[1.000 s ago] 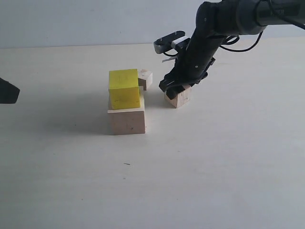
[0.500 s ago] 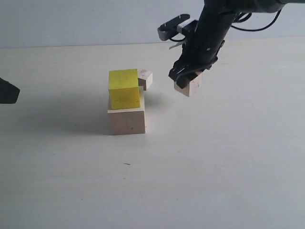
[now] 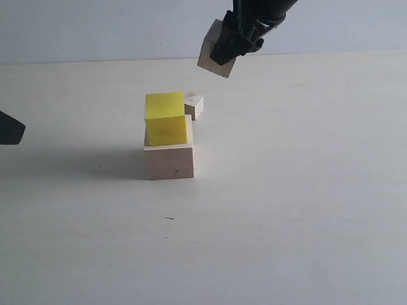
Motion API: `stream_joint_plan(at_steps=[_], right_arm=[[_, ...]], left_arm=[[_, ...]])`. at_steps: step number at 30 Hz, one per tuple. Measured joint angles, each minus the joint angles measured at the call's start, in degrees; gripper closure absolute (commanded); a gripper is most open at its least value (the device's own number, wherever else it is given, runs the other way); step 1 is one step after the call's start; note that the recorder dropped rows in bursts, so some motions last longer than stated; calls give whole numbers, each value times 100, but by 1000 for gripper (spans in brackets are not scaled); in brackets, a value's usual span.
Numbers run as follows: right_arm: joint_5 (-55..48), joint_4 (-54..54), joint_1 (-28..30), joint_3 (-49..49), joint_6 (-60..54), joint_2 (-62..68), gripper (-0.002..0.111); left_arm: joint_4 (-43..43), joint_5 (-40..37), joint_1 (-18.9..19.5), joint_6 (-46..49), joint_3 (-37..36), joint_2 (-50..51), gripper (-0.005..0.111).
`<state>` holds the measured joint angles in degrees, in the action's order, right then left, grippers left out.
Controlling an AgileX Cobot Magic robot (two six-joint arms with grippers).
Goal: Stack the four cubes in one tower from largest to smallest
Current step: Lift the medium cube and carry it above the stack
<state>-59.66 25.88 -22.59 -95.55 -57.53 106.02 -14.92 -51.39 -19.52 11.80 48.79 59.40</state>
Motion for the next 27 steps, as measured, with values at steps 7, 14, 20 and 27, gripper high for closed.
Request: stream_joint_plan(at_steps=[7, 14, 20, 27], right_arm=[[-103, 825, -41, 0, -992, -57, 108], [61, 698, -462, 0, -1426, -61, 108], [447, 30, -879, 0, -1506, -61, 108], [460, -125, -938, 0, -1377, -61, 108]], left_arm=[[0, -43, 0, 12, 0, 0, 107], [0, -43, 0, 12, 0, 0, 107], [0, -90, 0, 12, 0, 0, 107], [0, -181, 0, 12, 0, 0, 107]])
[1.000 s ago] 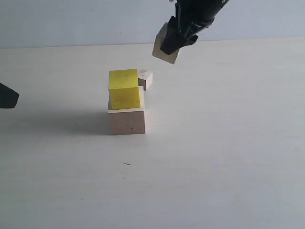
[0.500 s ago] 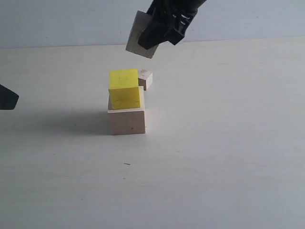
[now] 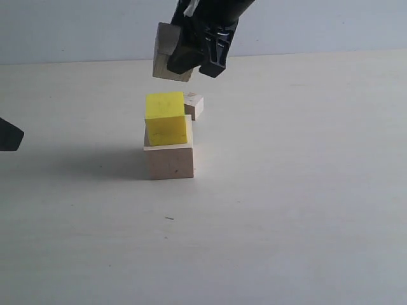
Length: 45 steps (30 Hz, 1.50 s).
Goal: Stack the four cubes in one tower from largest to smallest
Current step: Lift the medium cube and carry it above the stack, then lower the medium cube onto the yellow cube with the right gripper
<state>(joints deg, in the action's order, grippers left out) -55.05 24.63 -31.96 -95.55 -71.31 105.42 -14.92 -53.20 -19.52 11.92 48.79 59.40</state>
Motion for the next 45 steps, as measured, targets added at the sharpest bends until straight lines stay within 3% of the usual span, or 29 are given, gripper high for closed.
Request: stream_joint_plan(at_steps=[7, 16, 20, 25, 29, 32, 36, 45], right_arm=[[-203, 11, 0, 0, 576, 0, 108], [18, 164, 0, 0, 2595, 0, 108], [170, -78, 0, 0, 4477, 0, 108], [264, -126, 0, 0, 5158, 0, 108], [207, -585, -69, -35, 5821, 164, 108], [-49, -1271, -491, -330, 6333, 434, 108], [-450, -2278, -833, -828, 7886, 476, 108], [-892, -2353, -922, -1072, 9468, 599, 108]], left_arm=[[0, -54, 0, 0, 0, 0, 107], [0, 14, 0, 0, 0, 0, 107], [0, 238, 0, 0, 0, 0, 107], [-2, 441, 0, 0, 0, 0, 107], [-2, 684, 0, 0, 0, 0, 107], [-2, 740, 0, 0, 0, 0, 107], [-2, 749, 0, 0, 0, 0, 107], [-47, 1054, 0, 0, 0, 0, 107]])
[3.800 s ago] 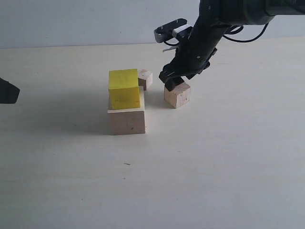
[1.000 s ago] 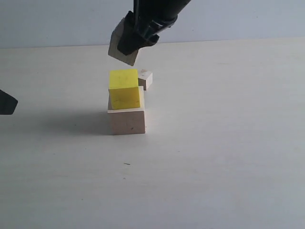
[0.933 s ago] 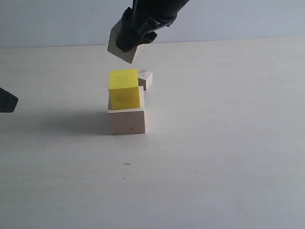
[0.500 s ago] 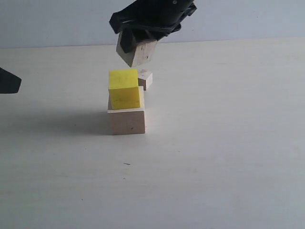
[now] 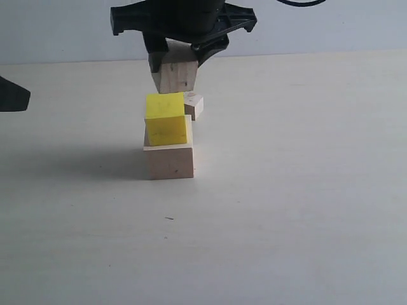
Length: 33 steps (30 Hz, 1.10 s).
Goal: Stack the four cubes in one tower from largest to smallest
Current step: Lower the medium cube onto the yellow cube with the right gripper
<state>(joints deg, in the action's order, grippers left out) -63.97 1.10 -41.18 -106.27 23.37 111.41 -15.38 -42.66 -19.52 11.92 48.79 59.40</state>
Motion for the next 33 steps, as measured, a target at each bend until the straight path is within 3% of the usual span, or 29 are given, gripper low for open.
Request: stream_joint_plan(at_steps=[6, 18, 33], right_arm=[[-164, -454, -373, -444, 473, 279, 108], [-614, -676, -383, -1174, 894, 867, 108], [-624, -699, -386, -1254, 1176, 1092, 108]], left_arm=[[-24, 79, 0, -12, 0, 0, 107], [-113, 79, 0, -12, 0, 0, 107], [-136, 81, 0, -12, 0, 0, 107]])
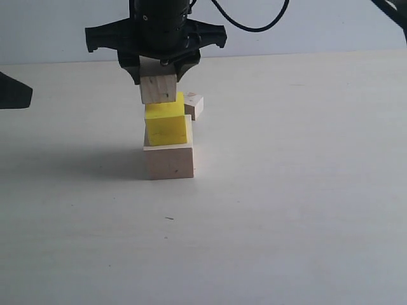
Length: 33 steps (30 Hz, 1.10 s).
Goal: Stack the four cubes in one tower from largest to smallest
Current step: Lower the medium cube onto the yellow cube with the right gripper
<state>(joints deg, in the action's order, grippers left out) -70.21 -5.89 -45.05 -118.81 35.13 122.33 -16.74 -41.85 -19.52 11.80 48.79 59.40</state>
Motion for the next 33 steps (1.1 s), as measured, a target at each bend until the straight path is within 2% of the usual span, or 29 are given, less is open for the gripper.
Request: stream_joint_plan(at_steps=[33], right_arm=[[0, -269, -188, 0, 111, 0, 108]], left_arm=[[-12, -107, 0, 0, 0, 0, 107]])
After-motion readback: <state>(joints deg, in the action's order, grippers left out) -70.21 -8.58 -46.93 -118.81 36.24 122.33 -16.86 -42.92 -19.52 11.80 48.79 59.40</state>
